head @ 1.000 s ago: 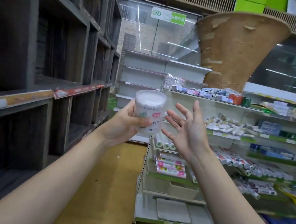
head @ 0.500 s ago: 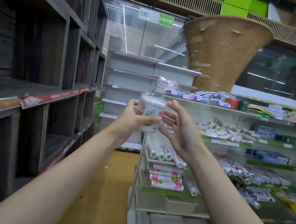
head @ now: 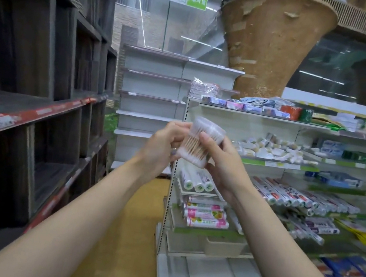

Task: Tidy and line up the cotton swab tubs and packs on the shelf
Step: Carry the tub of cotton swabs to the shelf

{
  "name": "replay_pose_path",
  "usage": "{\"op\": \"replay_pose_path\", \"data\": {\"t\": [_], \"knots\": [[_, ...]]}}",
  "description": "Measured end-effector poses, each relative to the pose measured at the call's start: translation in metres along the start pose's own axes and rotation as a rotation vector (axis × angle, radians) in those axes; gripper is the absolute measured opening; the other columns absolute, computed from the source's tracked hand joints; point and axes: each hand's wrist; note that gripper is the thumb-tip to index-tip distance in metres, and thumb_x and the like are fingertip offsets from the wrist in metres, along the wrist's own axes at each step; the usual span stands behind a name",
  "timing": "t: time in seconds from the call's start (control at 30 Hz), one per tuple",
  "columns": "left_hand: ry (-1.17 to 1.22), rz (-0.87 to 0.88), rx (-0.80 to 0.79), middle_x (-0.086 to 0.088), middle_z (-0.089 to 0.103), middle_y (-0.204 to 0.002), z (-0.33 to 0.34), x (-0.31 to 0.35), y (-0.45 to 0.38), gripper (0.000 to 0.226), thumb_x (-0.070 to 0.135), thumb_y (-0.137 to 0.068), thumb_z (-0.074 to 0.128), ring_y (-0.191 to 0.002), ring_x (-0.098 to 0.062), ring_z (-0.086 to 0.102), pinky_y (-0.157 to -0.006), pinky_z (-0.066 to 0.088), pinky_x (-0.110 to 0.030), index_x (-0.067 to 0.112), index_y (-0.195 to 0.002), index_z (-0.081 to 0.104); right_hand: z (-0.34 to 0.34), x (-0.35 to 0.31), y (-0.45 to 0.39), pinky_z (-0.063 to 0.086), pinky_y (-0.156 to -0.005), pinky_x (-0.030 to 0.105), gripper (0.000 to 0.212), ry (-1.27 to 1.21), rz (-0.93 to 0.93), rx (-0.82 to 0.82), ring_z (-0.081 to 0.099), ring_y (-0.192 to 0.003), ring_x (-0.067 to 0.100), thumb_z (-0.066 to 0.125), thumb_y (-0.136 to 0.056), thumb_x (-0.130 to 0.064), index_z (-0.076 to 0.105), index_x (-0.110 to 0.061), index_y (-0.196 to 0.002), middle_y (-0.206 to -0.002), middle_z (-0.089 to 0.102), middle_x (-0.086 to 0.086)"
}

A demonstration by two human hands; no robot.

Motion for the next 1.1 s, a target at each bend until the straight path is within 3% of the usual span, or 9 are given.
{"op": "replay_pose_path", "data": {"t": [0.1,0.2,0.33,0.43,0.77,0.93,1.1], "knots": [[0.101,-0.072,0.143,-0.008,0.063,-0.096,-0.001,-0.011,-0.021,0.039,0.041,-0.098,0.032,-0.091,-0.019,0.058,-0.085,0.044,-0.036,0.015,-0.100,0.060,-0.012,0.004,-0.016,0.057,-0.072,0.032,0.040,-0.097,0.059,0.059,0.065,-0.090,0.018,0.056,-0.091,-0.025,0.052,-0.001,-0.122,-0.104,0.065,0.012],[0.139,-0.128,0.297,-0.008,0.065,-0.089,-0.001,-0.031,-0.050,0.040,0.038,-0.100,0.032,-0.084,-0.019,0.060,-0.085,0.046,-0.033,0.012,-0.091,0.061,-0.033,0.009,-0.036,0.053,-0.082,0.038,0.038,-0.285,0.131,0.087,0.061,-0.106,0.028,0.051,-0.091,-0.029,0.053,-0.004,-0.120,-0.114,0.064,0.018],[0.223,-0.161,0.386,-0.008,0.064,-0.083,0.008,-0.048,-0.086,0.038,0.034,-0.100,0.034,-0.077,-0.019,0.060,-0.076,0.047,-0.029,0.010,-0.086,0.060,-0.074,0.016,-0.065,0.052,-0.082,0.040,0.037,-0.406,0.185,0.065,0.059,-0.100,0.027,0.046,-0.092,-0.038,0.052,-0.012,-0.117,-0.110,0.061,0.015],[0.250,-0.163,0.409,-0.009,0.063,-0.084,0.019,-0.057,-0.113,0.038,0.034,-0.100,0.033,-0.076,-0.019,0.059,-0.070,0.047,-0.028,0.009,-0.086,0.059,-0.100,0.017,-0.087,0.056,-0.067,0.033,0.035,-0.426,0.209,0.055,0.061,-0.088,0.023,0.044,-0.092,-0.041,0.054,-0.013,-0.111,-0.101,0.061,0.013],[0.285,-0.153,0.390,-0.008,0.061,-0.084,0.083,-0.085,-0.195,0.033,0.029,-0.100,0.035,-0.074,-0.019,0.058,-0.068,0.047,-0.026,0.009,-0.086,0.056,-0.184,0.018,-0.135,0.056,-0.059,0.028,0.034,-0.364,0.215,0.041,0.062,-0.077,0.018,0.042,-0.094,-0.043,0.058,-0.016,-0.105,-0.089,0.063,0.008],[0.269,-0.191,0.357,-0.007,0.059,-0.079,0.103,-0.103,-0.225,0.022,0.021,-0.097,0.042,-0.070,-0.017,0.058,-0.066,0.046,-0.024,0.010,-0.082,0.055,-0.220,0.027,-0.152,0.054,-0.065,0.029,0.031,-0.299,0.201,0.066,0.065,-0.075,0.016,0.048,-0.092,-0.038,0.058,-0.014,-0.110,-0.084,0.069,0.004],[0.257,-0.222,0.312,-0.005,0.060,-0.078,0.115,-0.123,-0.259,0.019,0.018,-0.095,0.044,-0.069,-0.015,0.057,-0.065,0.046,-0.023,0.012,-0.081,0.054,-0.248,0.045,-0.175,0.049,-0.078,0.040,0.020,-0.228,0.168,0.138,0.059,-0.080,0.019,0.056,-0.089,-0.023,0.058,-0.011,-0.105,-0.088,0.063,0.006]]}}
Point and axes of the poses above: each hand's wrist, its own y-axis away from the middle knuckle, its own z-axis out of the palm, x = y × z
